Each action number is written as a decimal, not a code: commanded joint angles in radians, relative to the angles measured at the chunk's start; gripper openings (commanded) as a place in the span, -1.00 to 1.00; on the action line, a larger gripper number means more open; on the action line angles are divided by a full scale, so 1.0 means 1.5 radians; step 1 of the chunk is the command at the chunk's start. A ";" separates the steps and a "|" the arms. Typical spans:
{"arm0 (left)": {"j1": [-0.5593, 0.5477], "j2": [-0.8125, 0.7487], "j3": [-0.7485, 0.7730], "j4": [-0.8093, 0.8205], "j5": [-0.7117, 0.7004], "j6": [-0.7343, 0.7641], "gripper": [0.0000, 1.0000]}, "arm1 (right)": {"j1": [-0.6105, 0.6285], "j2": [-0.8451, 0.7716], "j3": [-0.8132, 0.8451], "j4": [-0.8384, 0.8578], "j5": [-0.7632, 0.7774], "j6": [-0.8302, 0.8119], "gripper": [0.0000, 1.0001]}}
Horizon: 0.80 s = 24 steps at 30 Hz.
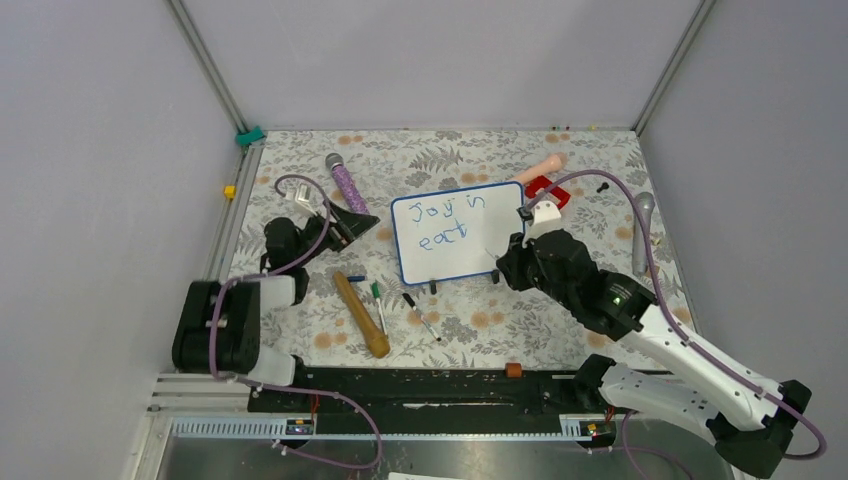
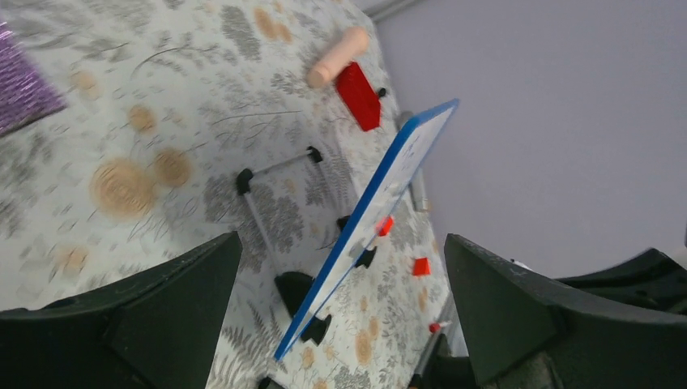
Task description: Write a sentence on the whiteboard
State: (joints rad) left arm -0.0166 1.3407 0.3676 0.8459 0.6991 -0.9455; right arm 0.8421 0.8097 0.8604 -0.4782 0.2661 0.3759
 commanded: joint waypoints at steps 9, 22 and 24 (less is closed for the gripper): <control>-0.051 0.219 0.127 0.325 0.163 -0.066 0.41 | -0.004 0.144 0.140 0.006 -0.034 -0.053 -1.00; -0.099 0.243 0.190 0.136 0.135 0.053 -0.12 | -0.004 0.196 0.146 0.019 -0.015 -0.088 -1.00; -0.099 0.256 0.192 0.152 0.141 0.043 -0.42 | -0.004 0.208 0.147 0.025 -0.011 -0.094 -1.00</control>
State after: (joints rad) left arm -0.1692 1.6875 0.6205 1.0248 0.9005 -0.8906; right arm 0.8421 1.0946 1.0317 -0.4797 0.2352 0.2726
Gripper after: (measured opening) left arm 0.417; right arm 0.189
